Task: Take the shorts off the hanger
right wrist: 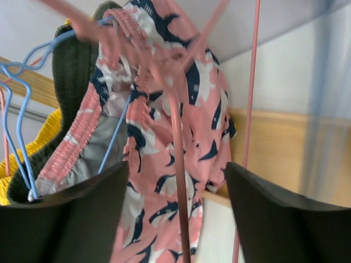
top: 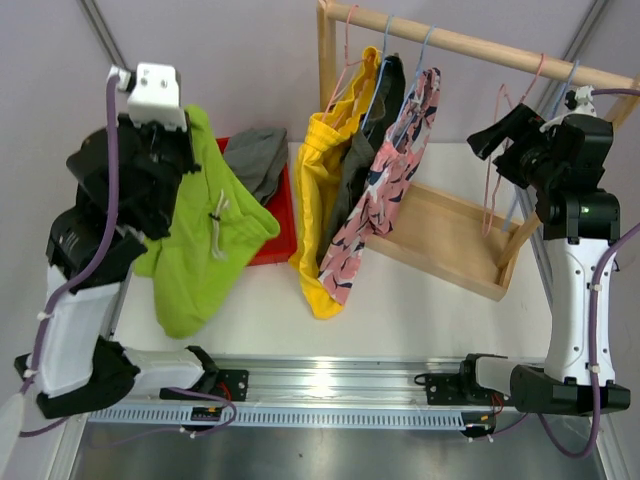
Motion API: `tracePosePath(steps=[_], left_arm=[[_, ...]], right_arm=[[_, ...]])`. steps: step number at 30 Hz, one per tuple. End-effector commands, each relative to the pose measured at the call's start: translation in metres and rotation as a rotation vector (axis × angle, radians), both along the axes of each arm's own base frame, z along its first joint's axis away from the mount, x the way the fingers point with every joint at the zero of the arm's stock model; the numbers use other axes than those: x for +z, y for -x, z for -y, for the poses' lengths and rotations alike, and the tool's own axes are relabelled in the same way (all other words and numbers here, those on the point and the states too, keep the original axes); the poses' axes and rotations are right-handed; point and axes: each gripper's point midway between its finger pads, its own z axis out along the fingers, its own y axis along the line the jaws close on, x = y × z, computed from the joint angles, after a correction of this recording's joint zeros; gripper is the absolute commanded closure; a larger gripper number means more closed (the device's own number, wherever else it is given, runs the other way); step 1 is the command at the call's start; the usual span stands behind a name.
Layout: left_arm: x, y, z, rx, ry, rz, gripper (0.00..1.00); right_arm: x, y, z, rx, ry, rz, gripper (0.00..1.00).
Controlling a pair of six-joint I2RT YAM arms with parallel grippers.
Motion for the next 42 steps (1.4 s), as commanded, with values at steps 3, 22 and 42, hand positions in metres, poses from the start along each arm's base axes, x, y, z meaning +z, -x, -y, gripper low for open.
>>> tracePosePath(steps=[3,22,42], left_arm=[[0.071,-0.034,0.002,-0.045,0.099,0.175,1.0],[-0.078,-0.227,-0.045,0.197,0.151,-0.017,0.74],[-0.24,-0.051,-0.003,-0.064,0.27,-0.352,0.01]], right_arm=[[-0.008,0.012,-0.005,0.035,0.005,0.0,0.01],[0.085,0.11,-0.025,0.141,0.07,0.243,0.01],[0.1,-0.013,-0.124,0.42,-0.067,0.279,0.02]])
